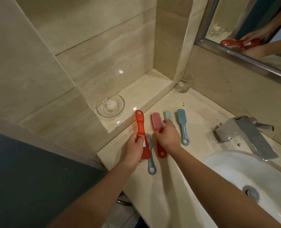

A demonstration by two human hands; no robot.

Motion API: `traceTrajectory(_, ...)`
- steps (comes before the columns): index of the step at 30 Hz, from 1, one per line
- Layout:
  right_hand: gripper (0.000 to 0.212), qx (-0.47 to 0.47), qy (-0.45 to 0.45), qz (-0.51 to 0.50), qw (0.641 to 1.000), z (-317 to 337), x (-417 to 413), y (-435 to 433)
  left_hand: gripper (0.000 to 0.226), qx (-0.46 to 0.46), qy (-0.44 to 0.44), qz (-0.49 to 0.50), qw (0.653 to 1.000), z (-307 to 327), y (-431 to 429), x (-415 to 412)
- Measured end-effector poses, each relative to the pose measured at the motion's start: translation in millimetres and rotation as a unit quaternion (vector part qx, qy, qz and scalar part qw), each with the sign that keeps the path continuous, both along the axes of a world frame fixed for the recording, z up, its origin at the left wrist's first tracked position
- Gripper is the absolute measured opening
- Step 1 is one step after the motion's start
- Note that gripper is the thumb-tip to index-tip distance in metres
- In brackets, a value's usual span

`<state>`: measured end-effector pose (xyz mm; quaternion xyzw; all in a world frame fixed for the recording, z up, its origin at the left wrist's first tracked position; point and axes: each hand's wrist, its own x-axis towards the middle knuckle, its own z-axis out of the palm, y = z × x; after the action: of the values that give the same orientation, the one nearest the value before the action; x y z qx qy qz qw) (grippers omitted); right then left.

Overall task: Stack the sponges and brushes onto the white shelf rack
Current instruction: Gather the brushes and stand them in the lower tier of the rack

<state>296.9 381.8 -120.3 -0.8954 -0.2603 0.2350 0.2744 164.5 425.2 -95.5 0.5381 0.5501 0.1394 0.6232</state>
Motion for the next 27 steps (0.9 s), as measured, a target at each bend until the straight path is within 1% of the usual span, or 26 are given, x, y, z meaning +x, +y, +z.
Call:
traceTrajectory(3, 0.044, -0.001, -0.016, -0.007, 1.0, -2, -2, 6, 0.016, -0.008, 0.006, 0.005, 1.0, 1, 4, -1)
traceTrajectory(6, 0.034, 0.001, 0.005, -0.018, 1.0, -2, -2, 11, 0.015, -0.005, 0.015, 0.003, 1.0, 2, 6, -1)
traceTrajectory(9, 0.013, 0.023, 0.038, -0.03, 0.999, 1, 1, 9, 0.015, 0.005, 0.01, 0.004, 1.0, 3, 3, -1)
traceTrajectory(11, 0.015, 0.061, 0.068, -0.044, 0.995, 7, 0, 2, 0.014, 0.017, 0.002, 0.006, 1.0, 6, -4, 1)
traceTrajectory(14, 0.015, 0.131, 0.144, -0.092, 0.977, 23, 1, -20, 0.017, 0.037, -0.017, 0.022, 0.999, 13, -18, 9)
traceTrajectory(19, 0.017, 0.226, 0.166, -0.12, 0.952, 53, 2, -91, 0.017, 0.035, -0.063, 0.011, 0.997, 28, -64, 26)
traceTrajectory(21, 0.018, 0.253, 0.215, -0.136, 0.933, 65, 1, -126, 0.016, 0.027, -0.082, -0.01, 0.996, 34, -90, 34)
traceTrajectory(24, 0.028, 0.288, 0.302, -0.188, 0.889, 80, 0, -183, 0.016, 0.038, -0.089, -0.052, 0.994, 43, -136, 44)
traceTrajectory(27, 0.033, 0.293, 0.336, -0.241, 0.862, 88, 0, -246, 0.017, 0.032, -0.104, -0.107, 0.988, 48, -185, 49)
